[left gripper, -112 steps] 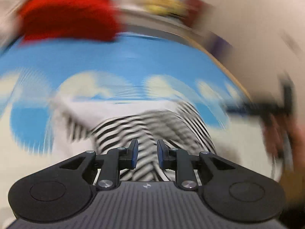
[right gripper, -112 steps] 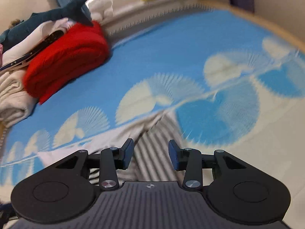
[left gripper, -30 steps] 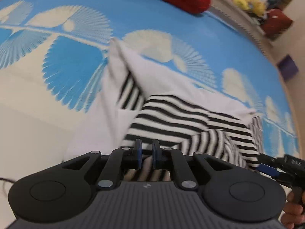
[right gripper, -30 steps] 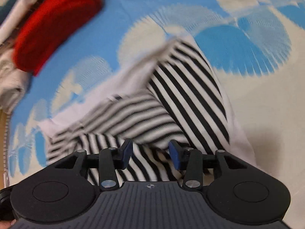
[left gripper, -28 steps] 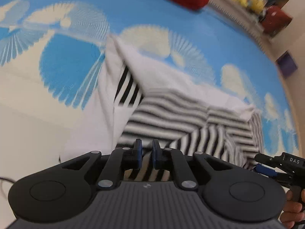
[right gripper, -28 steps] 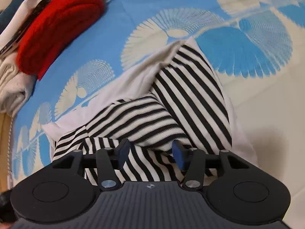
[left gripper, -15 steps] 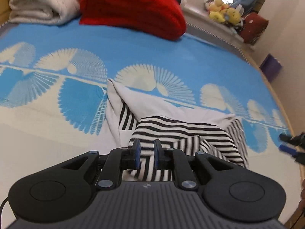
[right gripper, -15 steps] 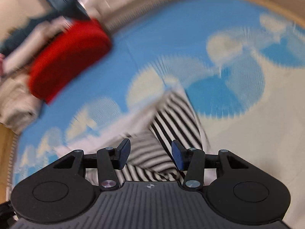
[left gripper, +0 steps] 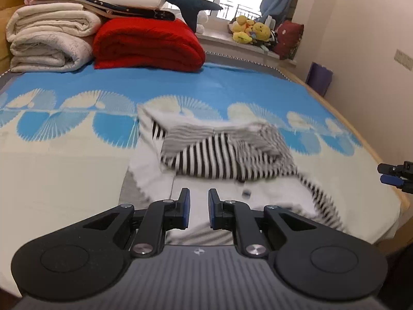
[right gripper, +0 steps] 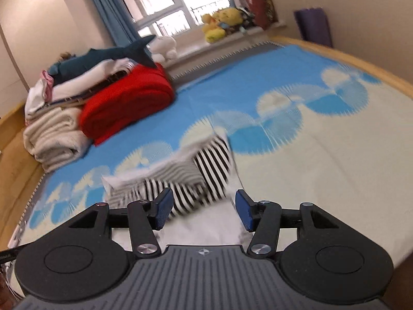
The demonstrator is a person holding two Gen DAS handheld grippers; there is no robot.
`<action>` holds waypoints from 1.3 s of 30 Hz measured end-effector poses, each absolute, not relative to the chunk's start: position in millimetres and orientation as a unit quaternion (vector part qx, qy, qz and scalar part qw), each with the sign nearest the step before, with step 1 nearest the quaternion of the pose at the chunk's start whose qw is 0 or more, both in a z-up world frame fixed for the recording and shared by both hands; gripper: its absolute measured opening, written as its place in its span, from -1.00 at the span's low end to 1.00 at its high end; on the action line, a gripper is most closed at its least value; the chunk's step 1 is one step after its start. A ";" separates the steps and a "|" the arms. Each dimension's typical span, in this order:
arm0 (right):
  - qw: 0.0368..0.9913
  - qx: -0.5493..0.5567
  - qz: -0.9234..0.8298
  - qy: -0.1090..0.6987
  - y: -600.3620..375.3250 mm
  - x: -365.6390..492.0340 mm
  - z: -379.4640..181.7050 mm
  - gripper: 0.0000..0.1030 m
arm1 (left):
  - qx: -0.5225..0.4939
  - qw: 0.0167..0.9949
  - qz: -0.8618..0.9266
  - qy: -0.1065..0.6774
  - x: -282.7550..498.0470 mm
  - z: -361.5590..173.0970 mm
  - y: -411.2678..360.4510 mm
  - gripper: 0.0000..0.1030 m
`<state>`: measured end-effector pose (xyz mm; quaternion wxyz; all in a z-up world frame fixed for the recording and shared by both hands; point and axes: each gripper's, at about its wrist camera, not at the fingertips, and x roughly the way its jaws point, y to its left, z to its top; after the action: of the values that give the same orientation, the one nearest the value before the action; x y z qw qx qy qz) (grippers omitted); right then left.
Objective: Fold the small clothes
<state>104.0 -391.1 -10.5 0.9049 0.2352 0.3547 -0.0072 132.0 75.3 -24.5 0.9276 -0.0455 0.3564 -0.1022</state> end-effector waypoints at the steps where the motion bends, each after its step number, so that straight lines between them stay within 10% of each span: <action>1: 0.902 0.242 -0.009 0.356 -392.0 95.3 -24.2 0.07 | -0.039 0.924 -0.094 0.368 123.2 -37.5 75.8 -0.73; 14: 0.862 0.223 -0.030 0.453 -373.3 81.2 -83.1 0.03 | -0.127 0.888 -0.011 0.442 114.3 -88.3 108.9 -0.53; 19: 0.852 0.204 -0.041 0.480 -371.1 85.8 -100.9 0.03 | -0.166 0.867 0.010 0.469 129.5 -105.8 117.7 0.24; 39: 0.807 0.199 -0.074 0.551 -362.8 101.1 -142.0 0.15 | -0.201 0.826 0.043 0.525 152.7 -145.8 115.7 0.31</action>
<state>101.2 -362.8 -142.0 0.8067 0.1993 0.5513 -0.0741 152.7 115.7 -145.8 0.8260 -0.2005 0.5251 0.0425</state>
